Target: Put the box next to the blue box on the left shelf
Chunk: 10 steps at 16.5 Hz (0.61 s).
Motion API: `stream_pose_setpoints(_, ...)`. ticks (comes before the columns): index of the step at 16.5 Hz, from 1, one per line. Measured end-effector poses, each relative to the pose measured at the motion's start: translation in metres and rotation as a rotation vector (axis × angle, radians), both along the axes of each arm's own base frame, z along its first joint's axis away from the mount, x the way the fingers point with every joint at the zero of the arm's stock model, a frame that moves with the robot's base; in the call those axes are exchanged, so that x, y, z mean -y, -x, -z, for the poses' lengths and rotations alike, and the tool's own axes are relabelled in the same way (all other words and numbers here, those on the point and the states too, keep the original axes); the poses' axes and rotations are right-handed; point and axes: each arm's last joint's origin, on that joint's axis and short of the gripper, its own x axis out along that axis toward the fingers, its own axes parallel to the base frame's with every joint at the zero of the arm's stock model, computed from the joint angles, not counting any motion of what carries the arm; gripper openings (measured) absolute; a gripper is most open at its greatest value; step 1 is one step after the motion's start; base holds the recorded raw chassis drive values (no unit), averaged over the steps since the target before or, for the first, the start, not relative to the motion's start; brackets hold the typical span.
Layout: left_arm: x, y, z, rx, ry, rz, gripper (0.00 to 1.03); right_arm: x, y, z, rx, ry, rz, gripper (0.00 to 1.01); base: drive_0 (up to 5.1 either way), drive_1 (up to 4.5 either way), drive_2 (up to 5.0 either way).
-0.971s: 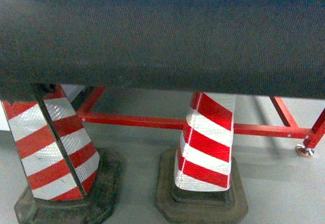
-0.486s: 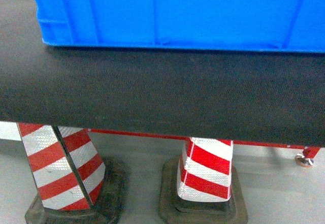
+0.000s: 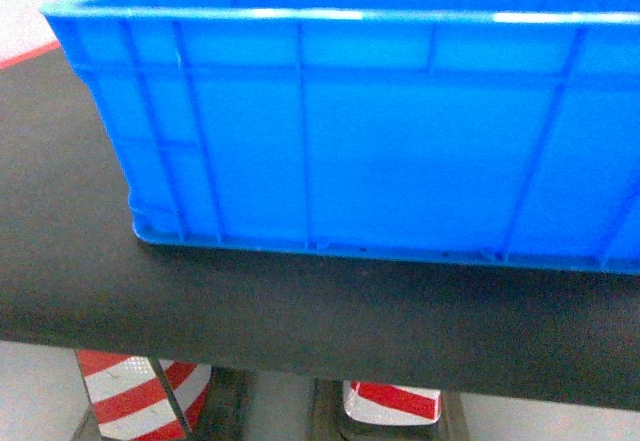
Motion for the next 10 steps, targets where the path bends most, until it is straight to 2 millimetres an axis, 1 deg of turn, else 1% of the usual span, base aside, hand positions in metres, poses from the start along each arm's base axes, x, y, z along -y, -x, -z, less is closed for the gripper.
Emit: stream_pose_setpoints(10,0.0000,0.0000,-0.0001,0.000,0.000,0.002,0.98,0.0000,0.0000,0.0000,0.000,-0.001,0.000,0.98,0.0,0.00,0.0)
